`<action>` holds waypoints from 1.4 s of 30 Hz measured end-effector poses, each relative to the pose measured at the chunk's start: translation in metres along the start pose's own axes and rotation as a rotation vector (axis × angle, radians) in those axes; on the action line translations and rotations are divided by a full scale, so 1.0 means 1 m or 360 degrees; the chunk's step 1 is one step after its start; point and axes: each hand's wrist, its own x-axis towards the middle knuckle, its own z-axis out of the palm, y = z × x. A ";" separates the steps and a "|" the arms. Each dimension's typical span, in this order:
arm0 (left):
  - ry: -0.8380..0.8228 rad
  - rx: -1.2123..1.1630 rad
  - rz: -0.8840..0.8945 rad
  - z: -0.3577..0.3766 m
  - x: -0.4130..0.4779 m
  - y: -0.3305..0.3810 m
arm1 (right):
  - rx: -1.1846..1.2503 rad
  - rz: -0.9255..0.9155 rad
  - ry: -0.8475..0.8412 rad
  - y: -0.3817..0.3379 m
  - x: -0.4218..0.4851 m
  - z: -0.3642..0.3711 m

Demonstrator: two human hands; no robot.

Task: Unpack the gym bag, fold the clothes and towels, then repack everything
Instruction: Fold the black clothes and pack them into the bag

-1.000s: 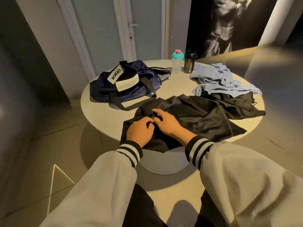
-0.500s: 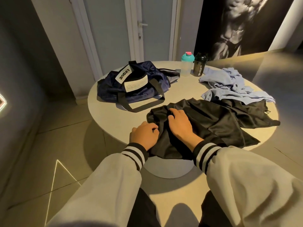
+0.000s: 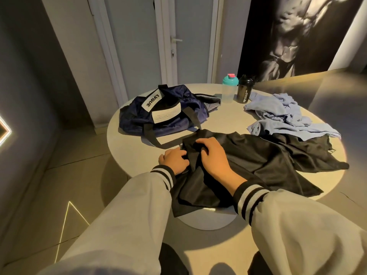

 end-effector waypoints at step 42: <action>0.0382 -0.0321 -0.0215 0.001 0.014 -0.015 | -0.0726 0.0246 -0.0583 0.011 0.011 0.034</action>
